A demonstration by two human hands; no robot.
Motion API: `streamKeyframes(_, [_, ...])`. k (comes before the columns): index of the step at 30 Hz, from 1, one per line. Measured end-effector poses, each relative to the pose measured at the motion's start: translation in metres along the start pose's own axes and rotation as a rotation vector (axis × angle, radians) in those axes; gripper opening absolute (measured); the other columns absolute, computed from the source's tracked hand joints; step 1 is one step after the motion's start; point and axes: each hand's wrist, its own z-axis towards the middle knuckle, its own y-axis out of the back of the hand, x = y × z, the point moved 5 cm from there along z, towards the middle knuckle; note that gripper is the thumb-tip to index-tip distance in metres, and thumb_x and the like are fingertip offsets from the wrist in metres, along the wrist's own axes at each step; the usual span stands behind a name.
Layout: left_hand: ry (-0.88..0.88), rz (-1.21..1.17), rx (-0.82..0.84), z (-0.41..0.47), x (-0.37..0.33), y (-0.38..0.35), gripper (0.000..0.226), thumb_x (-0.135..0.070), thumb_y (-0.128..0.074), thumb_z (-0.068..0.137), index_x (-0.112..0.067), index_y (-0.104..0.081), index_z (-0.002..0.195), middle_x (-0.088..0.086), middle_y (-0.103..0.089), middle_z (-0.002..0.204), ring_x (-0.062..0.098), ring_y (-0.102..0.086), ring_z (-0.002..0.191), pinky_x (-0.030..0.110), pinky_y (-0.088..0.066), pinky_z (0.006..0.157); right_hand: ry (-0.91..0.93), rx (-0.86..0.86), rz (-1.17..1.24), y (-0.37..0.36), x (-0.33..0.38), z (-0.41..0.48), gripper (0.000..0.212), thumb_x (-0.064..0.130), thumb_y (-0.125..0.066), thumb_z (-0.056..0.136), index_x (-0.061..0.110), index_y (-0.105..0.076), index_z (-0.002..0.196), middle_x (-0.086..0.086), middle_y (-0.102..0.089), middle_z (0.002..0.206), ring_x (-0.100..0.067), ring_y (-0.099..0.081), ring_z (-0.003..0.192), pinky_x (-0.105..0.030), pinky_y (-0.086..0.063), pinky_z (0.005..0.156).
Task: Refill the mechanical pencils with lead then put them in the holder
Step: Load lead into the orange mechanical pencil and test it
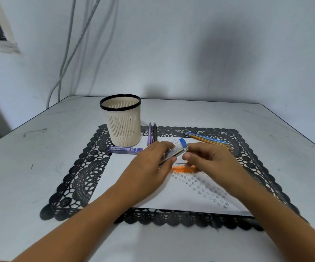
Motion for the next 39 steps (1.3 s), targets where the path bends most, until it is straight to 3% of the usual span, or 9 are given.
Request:
streamKeyframes(4, [0.076,-0.134,0.021,-0.001,-0.002,-0.002,0.019,-0.028,-0.057,0.089,-0.025,-0.054,0.107,-0.01,-0.06,0.096,0.005,-0.054,0.082,0.024,-0.048,0.073,0.073,-0.061,0.113,-0.002,0.004,0.0,0.017,0.014,-0.062,0.085,0.022,-0.072,0.096,0.0,-0.073,0.082,-0.011,-0.068,0.075,-0.027,-0.057,0.068])
streamKeyframes(7, [0.193,-0.321,0.053,-0.001,-0.002,-0.004,0.016,-0.025,-0.059,0.087,-0.038,-0.051,0.094,-0.016,-0.062,0.089,0.0,-0.059,0.082,0.019,-0.051,0.073,0.126,-0.095,0.124,-0.001,0.007,-0.002,0.017,0.014,-0.062,0.085,0.024,-0.072,0.095,-0.001,-0.072,0.083,-0.013,-0.067,0.077,-0.025,-0.055,0.067])
streamKeyframes(11, [0.401,-0.703,0.151,-0.002,0.0,-0.015,0.011,-0.012,-0.054,0.09,-0.019,-0.062,0.093,0.002,-0.071,0.088,0.013,-0.068,0.084,0.029,-0.054,0.08,0.171,-0.111,0.208,0.001,0.011,-0.003,0.023,0.009,-0.062,0.084,0.026,-0.07,0.098,0.005,-0.073,0.088,-0.008,-0.067,0.079,-0.02,-0.052,0.066])
streamKeyframes(14, [0.46,-0.856,0.174,-0.004,-0.003,-0.018,0.012,-0.006,-0.052,0.09,-0.013,-0.06,0.088,0.006,-0.07,0.083,0.014,-0.068,0.079,0.025,-0.055,0.076,0.198,-0.096,0.265,-0.001,0.012,-0.004,0.034,0.005,-0.062,0.083,0.03,-0.064,0.105,0.004,-0.072,0.081,-0.008,-0.066,0.077,-0.021,-0.054,0.069])
streamKeyframes(19, [0.462,-0.897,0.174,-0.004,-0.006,-0.018,0.011,-0.005,-0.051,0.091,-0.011,-0.059,0.087,0.006,-0.069,0.081,0.012,-0.068,0.075,0.021,-0.054,0.069,0.22,-0.104,0.197,0.001,0.013,-0.005,0.03,0.007,-0.061,0.084,0.033,-0.068,0.097,0.004,-0.072,0.093,-0.012,-0.067,0.082,-0.025,-0.054,0.069])
streamKeyframes(23, [0.445,-0.938,0.177,-0.004,-0.011,-0.014,0.01,-0.006,-0.051,0.09,-0.011,-0.06,0.089,0.006,-0.069,0.081,0.011,-0.068,0.075,0.022,-0.055,0.067,0.094,0.016,0.417,0.0,0.006,-0.001,0.025,0.024,-0.059,0.077,0.027,-0.072,0.099,-0.002,-0.072,0.091,-0.016,-0.064,0.078,-0.029,-0.053,0.063])
streamKeyframes(28, [0.429,-0.938,0.214,-0.006,-0.015,-0.015,0.011,-0.005,-0.052,0.09,-0.01,-0.06,0.087,0.003,-0.067,0.076,0.012,-0.066,0.072,0.026,-0.056,0.067,-0.007,0.241,0.601,-0.007,-0.004,0.003,0.053,0.049,-0.075,0.062,0.019,-0.071,0.106,-0.007,-0.068,0.096,-0.02,-0.056,0.085,-0.028,-0.05,0.063])
streamKeyframes(32, [0.421,-0.925,0.255,-0.006,-0.017,-0.016,0.013,-0.004,-0.052,0.09,-0.013,-0.06,0.085,0.0,-0.067,0.074,0.009,-0.065,0.07,0.025,-0.056,0.066,-0.049,0.348,0.676,-0.01,-0.007,0.005,0.059,0.047,-0.079,0.06,0.014,-0.07,0.109,-0.013,-0.066,0.099,-0.032,-0.049,0.096,-0.04,-0.041,0.076])
streamKeyframes(39, [0.393,-0.911,0.271,-0.006,-0.019,-0.014,0.011,-0.006,-0.052,0.09,-0.012,-0.061,0.089,-0.005,-0.069,0.073,0.009,-0.065,0.071,0.027,-0.057,0.067,-0.071,0.386,0.773,-0.008,-0.008,0.004,0.052,0.039,-0.086,0.054,0.015,-0.073,0.098,-0.008,-0.065,0.086,-0.022,-0.057,0.08,-0.032,-0.049,0.065])
